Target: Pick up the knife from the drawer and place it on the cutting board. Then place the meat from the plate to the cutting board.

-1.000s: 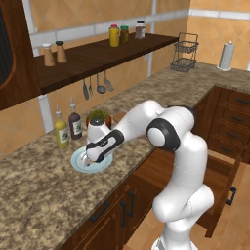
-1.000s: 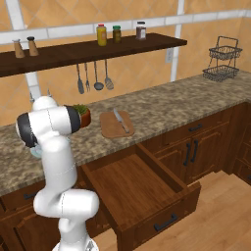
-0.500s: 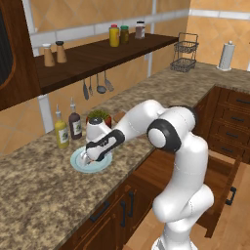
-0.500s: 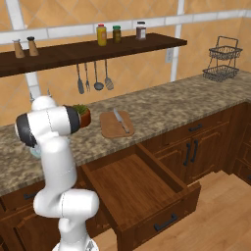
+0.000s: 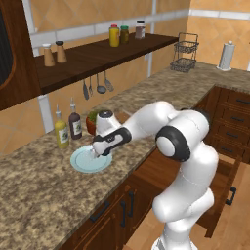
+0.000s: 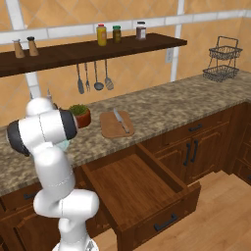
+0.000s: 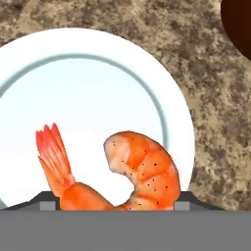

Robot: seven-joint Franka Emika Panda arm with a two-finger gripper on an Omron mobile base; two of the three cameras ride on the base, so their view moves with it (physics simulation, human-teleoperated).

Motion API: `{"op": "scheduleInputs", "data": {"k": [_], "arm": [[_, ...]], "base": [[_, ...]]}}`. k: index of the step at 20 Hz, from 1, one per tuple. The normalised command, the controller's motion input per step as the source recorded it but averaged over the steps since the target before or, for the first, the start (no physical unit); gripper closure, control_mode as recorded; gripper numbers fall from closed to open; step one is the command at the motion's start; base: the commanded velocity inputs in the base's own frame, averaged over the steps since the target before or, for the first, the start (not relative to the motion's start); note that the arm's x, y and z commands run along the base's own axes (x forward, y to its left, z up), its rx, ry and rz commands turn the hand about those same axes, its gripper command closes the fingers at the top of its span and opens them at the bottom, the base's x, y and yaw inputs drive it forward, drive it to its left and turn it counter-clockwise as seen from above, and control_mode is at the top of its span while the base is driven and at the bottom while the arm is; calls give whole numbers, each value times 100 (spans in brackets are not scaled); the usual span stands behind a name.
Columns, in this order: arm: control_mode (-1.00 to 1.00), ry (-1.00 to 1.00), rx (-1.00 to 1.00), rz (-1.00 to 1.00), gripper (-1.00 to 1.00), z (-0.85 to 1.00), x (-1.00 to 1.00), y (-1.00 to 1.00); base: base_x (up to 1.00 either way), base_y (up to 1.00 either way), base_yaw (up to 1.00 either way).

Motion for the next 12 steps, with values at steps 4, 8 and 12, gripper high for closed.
{"op": "scheduleInputs", "data": {"k": [4,8,12], "arm": [[-100,0,3,-13,100,55,0,-67],[-100,0,0,-15,100,36,0,-76],[-100,0,0,-16,100,18,5,-92]], "base": [[0,0,0],[0,0,0],[0,0,0]]}}
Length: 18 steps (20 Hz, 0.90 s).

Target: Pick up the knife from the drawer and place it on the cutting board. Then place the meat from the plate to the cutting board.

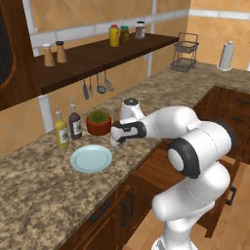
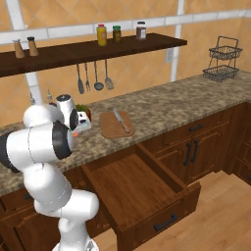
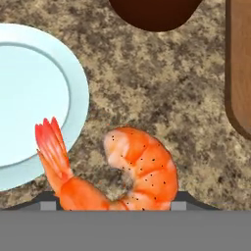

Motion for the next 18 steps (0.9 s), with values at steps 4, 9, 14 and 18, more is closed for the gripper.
{"op": "scheduleInputs", "data": {"k": [4,9,14,18], "arm": [[-100,0,0,-17,100,16,33,-88],[-100,0,0,-16,100,18,53,-79],[-100,0,0,-12,100,3,70,-44],[-100,0,0,-2,100,-10,62,-17]], "base": [[0,0,0],[0,0,0],[0,0,0],[0,0,0]]}}
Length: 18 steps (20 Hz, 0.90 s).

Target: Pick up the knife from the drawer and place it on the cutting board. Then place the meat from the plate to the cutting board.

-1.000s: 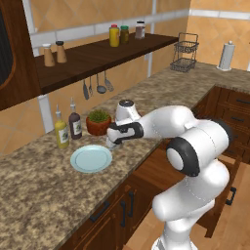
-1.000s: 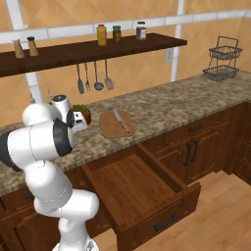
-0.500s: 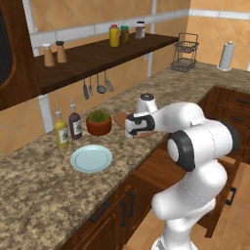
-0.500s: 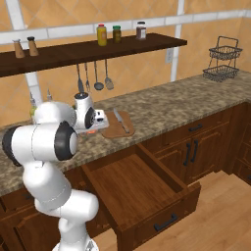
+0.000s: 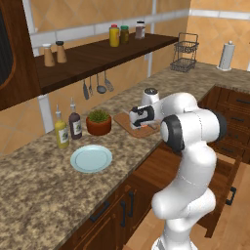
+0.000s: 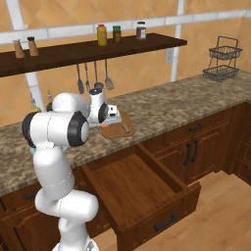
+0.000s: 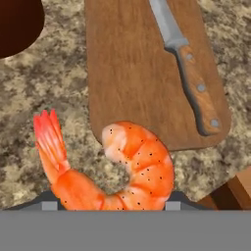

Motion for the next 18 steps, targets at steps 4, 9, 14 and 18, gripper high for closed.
{"op": "scheduleInputs", "data": {"k": [4,9,14,18], "arm": [[-100,0,0,0,100,-32,66,-13],[-100,0,0,0,100,-41,50,-11],[-100,0,0,0,100,-41,40,0],[-100,0,0,0,100,-27,45,0]], "base": [[0,0,0],[0,0,0],[0,0,0],[0,0,0]]}}
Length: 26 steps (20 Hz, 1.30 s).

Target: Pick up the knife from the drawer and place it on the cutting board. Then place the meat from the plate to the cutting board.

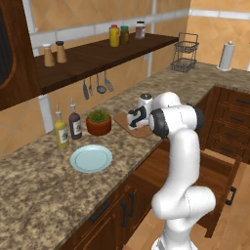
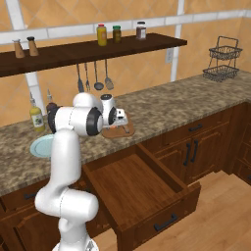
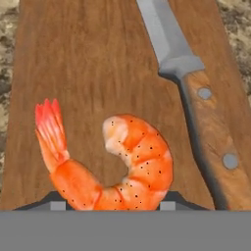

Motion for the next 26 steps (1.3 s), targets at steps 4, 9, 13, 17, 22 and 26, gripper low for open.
{"op": "scheduleInputs", "data": {"k": [4,9,13,17,22,26], "arm": [[-100,0,0,0,-100,-26,39,0],[-100,0,0,0,-100,-3,28,0],[-100,0,0,0,-100,3,1,0],[-100,0,0,0,-100,9,0,0],[-100,0,0,0,-100,20,-10,0],[-100,-1,0,0,-100,26,-45,0]], "base": [[0,0,0],[0,0,0],[0,0,0],[0,0,0],[0,0,0],[0,0,0]]}}
